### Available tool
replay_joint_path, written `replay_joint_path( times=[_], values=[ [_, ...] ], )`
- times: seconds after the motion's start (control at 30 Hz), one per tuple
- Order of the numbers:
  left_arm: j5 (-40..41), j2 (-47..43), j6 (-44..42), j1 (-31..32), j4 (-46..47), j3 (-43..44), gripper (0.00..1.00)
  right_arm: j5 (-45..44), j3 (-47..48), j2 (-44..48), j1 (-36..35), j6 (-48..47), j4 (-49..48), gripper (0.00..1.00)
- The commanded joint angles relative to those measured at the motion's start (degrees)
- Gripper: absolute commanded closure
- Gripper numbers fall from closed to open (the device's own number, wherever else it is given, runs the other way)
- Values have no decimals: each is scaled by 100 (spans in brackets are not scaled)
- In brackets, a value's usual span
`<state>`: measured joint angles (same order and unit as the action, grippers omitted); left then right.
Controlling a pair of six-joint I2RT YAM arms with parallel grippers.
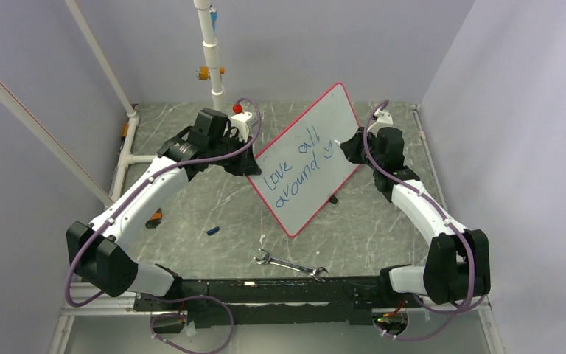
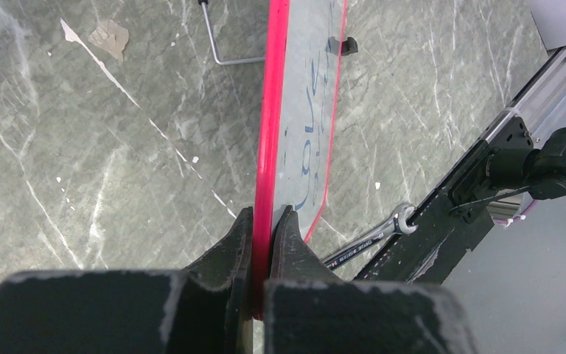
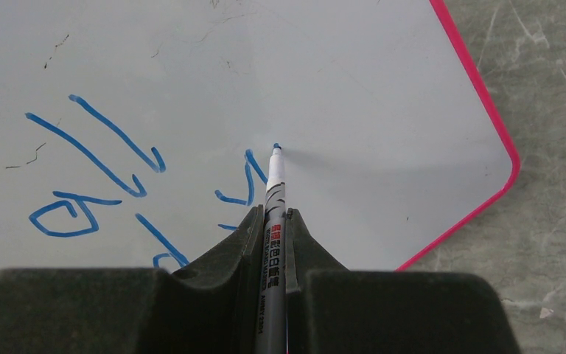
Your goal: Write a sentence on the whiteboard
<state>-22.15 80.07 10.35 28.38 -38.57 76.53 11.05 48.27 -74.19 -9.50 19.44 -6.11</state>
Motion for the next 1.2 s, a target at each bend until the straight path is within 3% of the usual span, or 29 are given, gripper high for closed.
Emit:
replay_joint_path(
  times=[0.0, 0.47, 1.17],
  values=[
    [2073, 259, -965, -30, -810, -156, 100, 188, 13, 23, 19, -31, -248, 100],
    [2084, 269, -967, -28, -810, -156, 100, -26, -253, 145, 14, -29, -96, 100],
    [2072, 272, -965, 7, -811, -156, 100, -169, 433, -193, 18, -111, 127, 100]
  ],
)
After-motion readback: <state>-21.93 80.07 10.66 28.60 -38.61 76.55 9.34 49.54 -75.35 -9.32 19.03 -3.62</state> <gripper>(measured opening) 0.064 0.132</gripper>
